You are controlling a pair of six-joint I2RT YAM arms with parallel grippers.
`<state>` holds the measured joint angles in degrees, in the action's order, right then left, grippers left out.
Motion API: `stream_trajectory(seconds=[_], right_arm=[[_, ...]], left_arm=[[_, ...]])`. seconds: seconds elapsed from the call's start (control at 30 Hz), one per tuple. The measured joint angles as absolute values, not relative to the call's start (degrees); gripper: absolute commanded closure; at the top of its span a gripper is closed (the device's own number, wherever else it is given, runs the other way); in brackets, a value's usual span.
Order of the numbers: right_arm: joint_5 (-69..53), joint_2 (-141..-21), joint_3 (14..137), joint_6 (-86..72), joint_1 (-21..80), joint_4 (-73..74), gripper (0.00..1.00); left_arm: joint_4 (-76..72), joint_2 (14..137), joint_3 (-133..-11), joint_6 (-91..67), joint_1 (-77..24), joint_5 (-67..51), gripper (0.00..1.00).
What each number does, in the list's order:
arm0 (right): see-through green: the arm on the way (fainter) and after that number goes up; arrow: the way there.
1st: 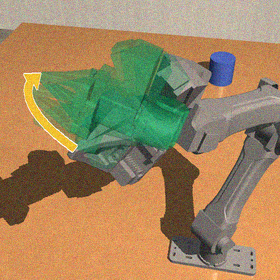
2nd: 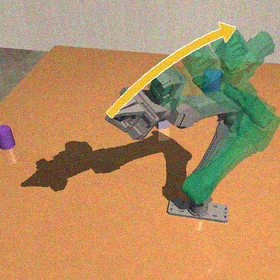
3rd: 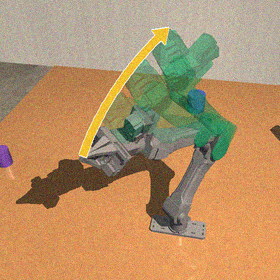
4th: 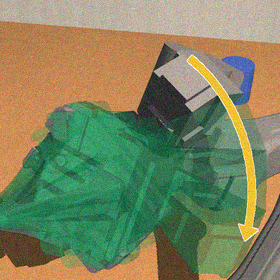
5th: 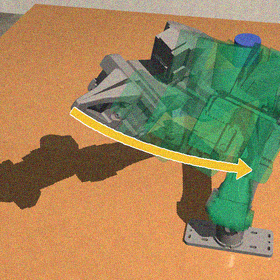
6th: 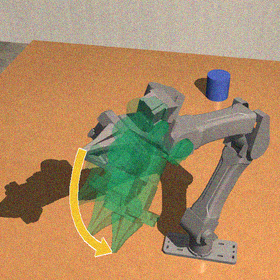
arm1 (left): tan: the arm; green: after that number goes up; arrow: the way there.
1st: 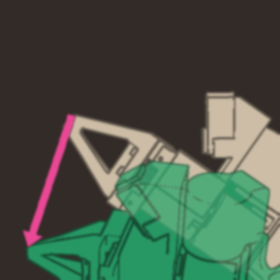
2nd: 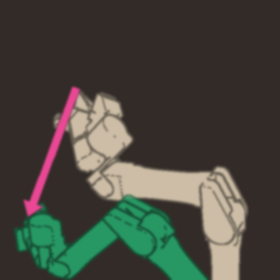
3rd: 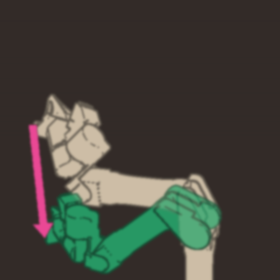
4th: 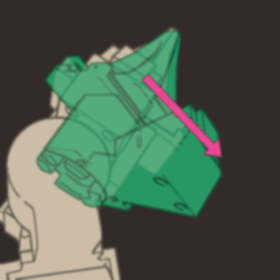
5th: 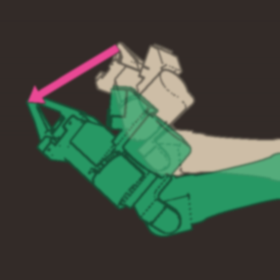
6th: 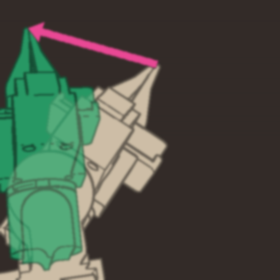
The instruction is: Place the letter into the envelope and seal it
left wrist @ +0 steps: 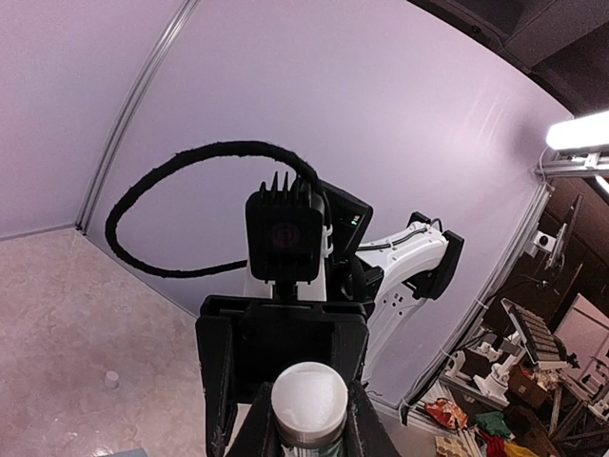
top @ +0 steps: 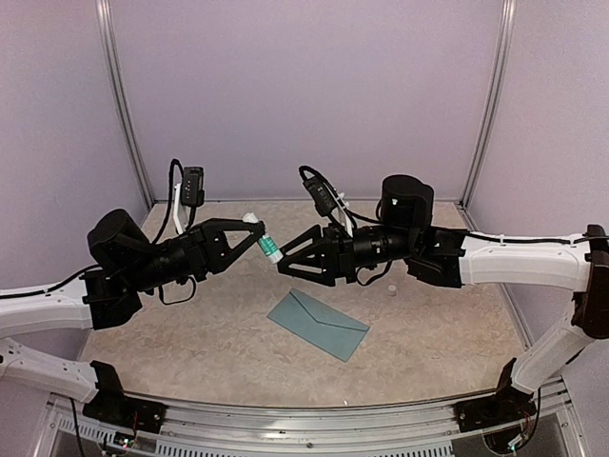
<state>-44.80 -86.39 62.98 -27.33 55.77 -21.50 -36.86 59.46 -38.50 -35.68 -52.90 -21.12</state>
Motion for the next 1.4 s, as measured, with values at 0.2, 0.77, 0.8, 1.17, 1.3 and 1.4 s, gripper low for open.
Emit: stream_trajectory(seconds=[0.2,0.77,0.8,1.17,1.3,1.4], right_arm=[[-45.45,-87.0,63.81,-27.55,55.94,-21.54,0.46],[-46.54,-87.29,64.25,-27.94,56.51,-22.46,0.78],[-46.57,-87.29,64.27,-27.97,56.51,-22.46,0.8],[-36.95,-86.91,66.0,-25.45,56.99,-15.55,0.92],[-24.53,-87.33,70.59,-22.0,59.24,-6.31,0.94],[-12.88,-89.58,76.12,-19.35,62.04,0.4,0.96]], left_arm=[[-36.86,59.46,-38.5,-35.62,-52.93,-21.3,1.0],[-36.8,60.07,-38.5,-35.27,-52.93,-22.02,1.0],[-36.77,60.1,-38.5,-35.14,-52.9,-21.96,1.0],[-33.36,59.94,-38.76,-30.96,-53.49,-14.76,1.0],[-29.69,60.12,-40.03,-29.67,-54.5,-6.46,1.0],[-28.12,60.55,-40.99,-29.71,-54.7,-0.36,1.0]])
